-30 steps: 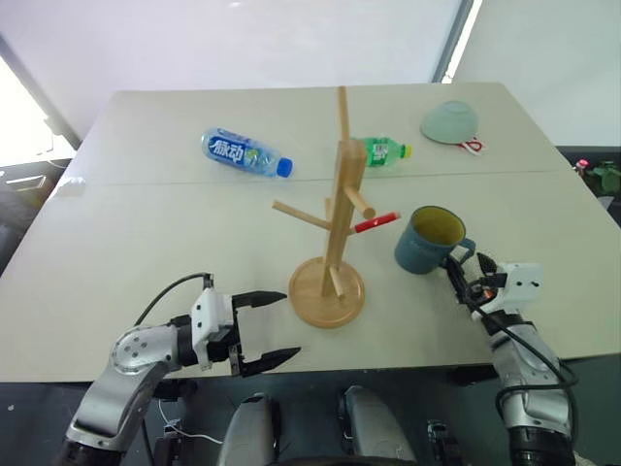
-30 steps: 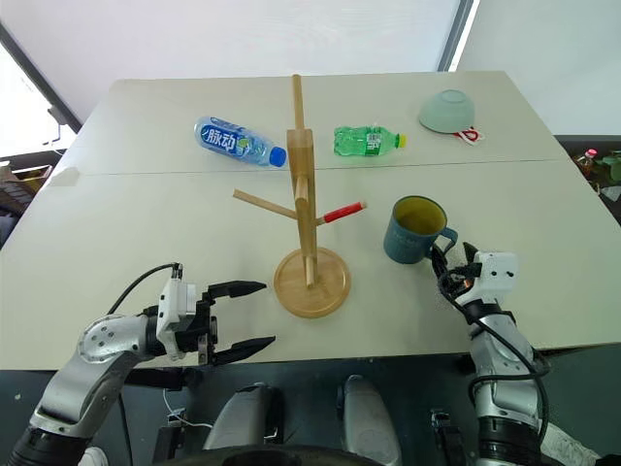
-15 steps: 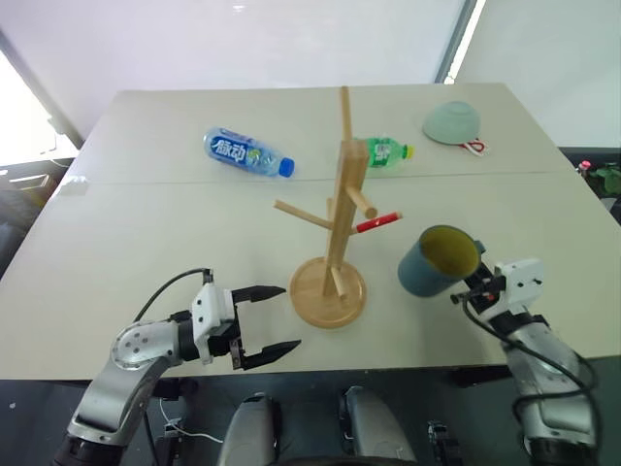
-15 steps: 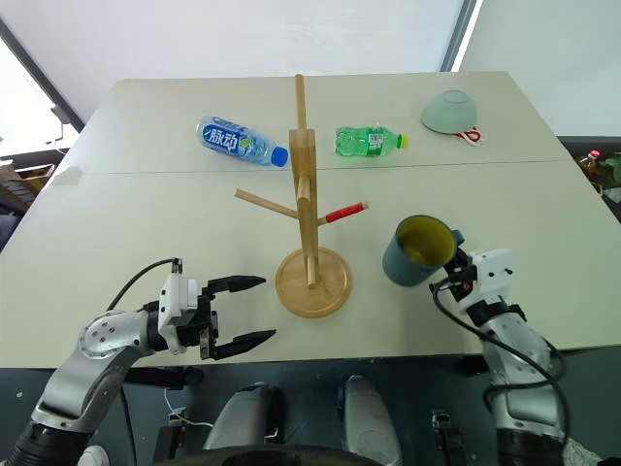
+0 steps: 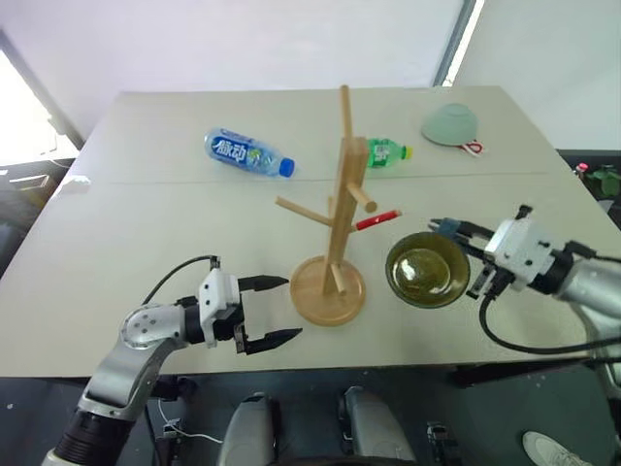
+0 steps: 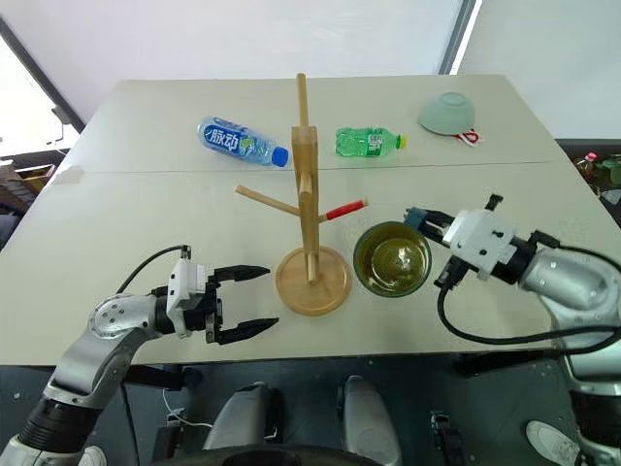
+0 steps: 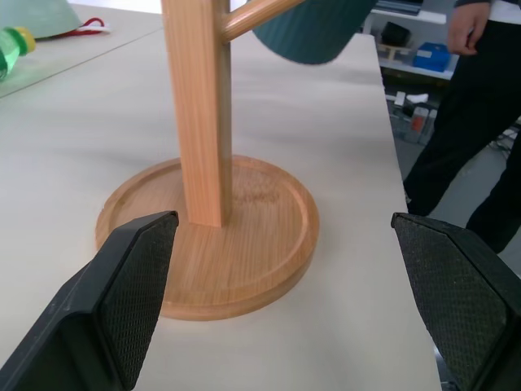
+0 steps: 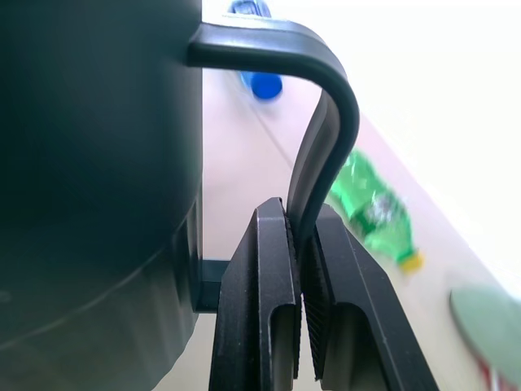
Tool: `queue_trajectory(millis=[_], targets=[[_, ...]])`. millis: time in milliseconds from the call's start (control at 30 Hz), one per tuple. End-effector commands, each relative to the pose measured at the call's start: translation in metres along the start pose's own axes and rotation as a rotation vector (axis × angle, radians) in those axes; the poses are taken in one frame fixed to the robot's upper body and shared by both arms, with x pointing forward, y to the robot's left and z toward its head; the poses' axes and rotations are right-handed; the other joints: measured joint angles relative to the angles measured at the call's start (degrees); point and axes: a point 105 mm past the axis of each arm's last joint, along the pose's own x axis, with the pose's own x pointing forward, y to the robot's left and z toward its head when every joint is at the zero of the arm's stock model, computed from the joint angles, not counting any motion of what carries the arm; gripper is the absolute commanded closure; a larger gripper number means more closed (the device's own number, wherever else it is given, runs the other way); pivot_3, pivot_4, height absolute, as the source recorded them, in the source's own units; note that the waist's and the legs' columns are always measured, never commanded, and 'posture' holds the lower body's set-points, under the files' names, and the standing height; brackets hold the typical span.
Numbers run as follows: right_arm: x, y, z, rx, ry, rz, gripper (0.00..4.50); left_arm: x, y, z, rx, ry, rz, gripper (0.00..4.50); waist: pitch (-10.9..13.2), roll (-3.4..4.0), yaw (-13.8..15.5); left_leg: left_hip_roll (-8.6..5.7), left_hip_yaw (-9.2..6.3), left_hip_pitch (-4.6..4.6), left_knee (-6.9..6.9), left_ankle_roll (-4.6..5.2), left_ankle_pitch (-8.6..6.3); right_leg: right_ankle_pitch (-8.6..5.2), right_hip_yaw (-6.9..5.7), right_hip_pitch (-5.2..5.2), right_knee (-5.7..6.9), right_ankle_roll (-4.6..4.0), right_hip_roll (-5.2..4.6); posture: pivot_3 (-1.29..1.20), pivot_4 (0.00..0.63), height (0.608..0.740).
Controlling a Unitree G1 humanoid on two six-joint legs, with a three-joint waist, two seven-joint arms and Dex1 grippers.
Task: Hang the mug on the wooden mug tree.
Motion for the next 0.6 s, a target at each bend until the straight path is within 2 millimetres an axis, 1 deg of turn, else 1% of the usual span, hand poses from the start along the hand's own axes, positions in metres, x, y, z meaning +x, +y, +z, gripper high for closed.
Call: queue_trajectory(millis=[33,133,267,467,533,600], targets=[[0.005,-0.011,0.015,-0.049,-0.054,0.04,4.44,-0.003,0.005,0.012,0.032,-0.026,0.025,0.0,0.0,-0.01,0.0,0.0,-0.01,-0.01,-0.01,0.01,0.0,0.0,0.0,0.01,-0.02,0.0,-0.01,0.0,0.15,0.74],[0.013,-0.02,0.022,-0.073,-0.085,0.069,4.44,-0.004,0.006,0.018,0.025,-0.042,0.037,0.0,0.0,0.0,-0.1,0.0,-0.01,-0.01,-0.01,0.01,-0.01,0.0,0.0,0.02,-0.04,0.01,-0.05,0.0,0.15,0.74],[0.021,-0.022,0.03,-0.114,-0.1,0.131,4.44,-0.008,0.01,0.027,0.004,-0.073,0.056,0.0,0.0,0.0,-0.1,0.03,-0.02,0.01,-0.01,0.01,-0.01,0.01,-0.01,0.02,-0.02,0.01,-0.06,0.0,0.15,0.74],[0.033,-0.022,0.043,-0.16,-0.132,0.196,4.44,-0.019,0.018,0.041,-0.011,-0.109,0.07,0.0,0.0,0.01,-0.1,0.03,-0.02,0.0,0.0,0.01,0.0,0.01,-0.02,0.01,-0.01,0.01,-0.09,0.0,0.15,0.74],[0.036,-0.022,0.046,-0.172,-0.137,0.222,4.44,-0.022,0.021,0.051,-0.013,-0.132,0.065,0.0,0.0,0.01,-0.1,0.03,-0.02,0.0,0.0,0.01,-0.01,0.01,-0.02,0.01,-0.01,0.01,-0.11,0.0,0.15,0.74],[0.038,-0.021,0.049,-0.181,-0.143,0.247,4.44,-0.025,0.025,0.066,-0.007,-0.168,0.056,0.0,0.0,-0.01,-0.1,0.04,-0.03,0.0,0.0,0.01,-0.01,0.01,-0.03,0.01,-0.01,0.01,-0.11,0.0,0.15,0.74]])
